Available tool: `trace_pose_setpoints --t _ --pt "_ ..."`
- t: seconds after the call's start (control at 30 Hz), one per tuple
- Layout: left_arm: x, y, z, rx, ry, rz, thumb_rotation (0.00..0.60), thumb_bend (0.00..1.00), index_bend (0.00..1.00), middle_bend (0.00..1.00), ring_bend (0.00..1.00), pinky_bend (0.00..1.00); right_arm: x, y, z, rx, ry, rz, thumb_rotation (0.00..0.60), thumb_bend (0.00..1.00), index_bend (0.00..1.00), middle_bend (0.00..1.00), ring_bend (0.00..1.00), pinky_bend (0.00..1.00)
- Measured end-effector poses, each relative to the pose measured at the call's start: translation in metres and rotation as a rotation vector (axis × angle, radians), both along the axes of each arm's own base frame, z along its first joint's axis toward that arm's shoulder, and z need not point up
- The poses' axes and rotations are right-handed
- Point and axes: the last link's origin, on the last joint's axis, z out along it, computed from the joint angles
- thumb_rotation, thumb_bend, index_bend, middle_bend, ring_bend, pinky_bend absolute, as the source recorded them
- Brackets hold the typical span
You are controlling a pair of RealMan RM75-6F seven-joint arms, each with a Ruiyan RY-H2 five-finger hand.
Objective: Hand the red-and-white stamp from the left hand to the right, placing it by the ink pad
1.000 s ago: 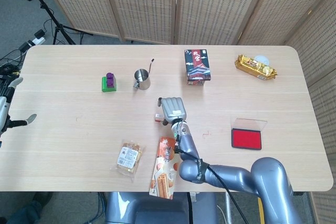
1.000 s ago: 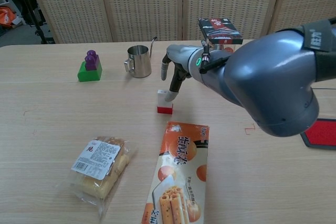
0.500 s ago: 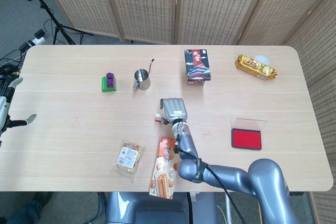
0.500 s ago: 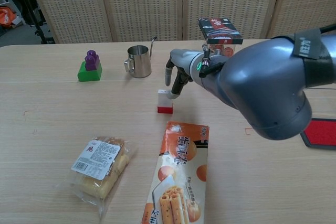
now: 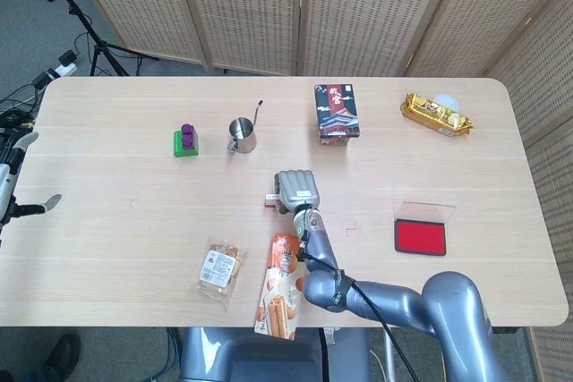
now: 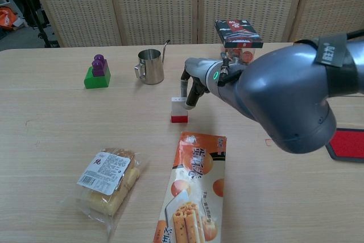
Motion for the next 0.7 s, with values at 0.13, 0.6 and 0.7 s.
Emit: trace_pose_setpoints --t 0.13,0.6,0.7 --pt "0.0 0.0 0.0 -0.001 0.0 0.002 0.6 0.21 0.0 0.0 0.0 0.0 0.0 0.0 0.0 -0.002 -0.008 0.002 0.6 0.48 0.58 0.94 0.96 1.0" --pt "0.002 0.001 -0.005 -0.022 0.013 -0.003 0.6 0.21 0.0 0.0 0.0 0.0 0.015 0.013 0.057 -0.014 -0.07 0.134 0.6 0.62 0.58 0.94 0.96 1.0" --pt "0.003 0.0 -0.005 -0.022 0.016 -0.007 0.6 0.21 0.0 0.0 0.0 0.0 0.005 0.021 0.087 -0.029 -0.069 0.165 0.6 0.66 0.58 0.94 0.96 1.0"
